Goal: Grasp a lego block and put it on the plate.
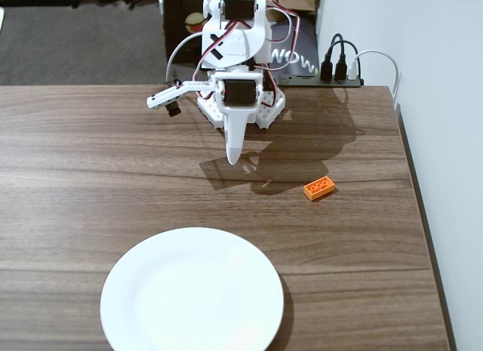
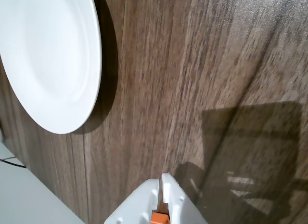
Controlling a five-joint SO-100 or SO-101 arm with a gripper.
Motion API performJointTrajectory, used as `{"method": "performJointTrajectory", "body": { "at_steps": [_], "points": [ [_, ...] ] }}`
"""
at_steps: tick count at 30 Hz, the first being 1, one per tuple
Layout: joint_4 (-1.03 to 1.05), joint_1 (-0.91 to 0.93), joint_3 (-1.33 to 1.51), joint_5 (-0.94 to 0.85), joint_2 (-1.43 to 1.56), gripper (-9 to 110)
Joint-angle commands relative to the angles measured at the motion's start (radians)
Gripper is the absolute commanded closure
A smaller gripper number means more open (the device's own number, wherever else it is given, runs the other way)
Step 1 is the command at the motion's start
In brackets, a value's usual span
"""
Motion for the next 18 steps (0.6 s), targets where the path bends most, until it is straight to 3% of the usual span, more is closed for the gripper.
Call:
{"method": "performJointTrajectory", "body": {
  "at_steps": [1,18],
  "points": [
    [0.002,-0.017,-0.003,0.000,0.003,101],
    [0.002,-0.012,-0.003,0.028,0.003,101]
  ]
}}
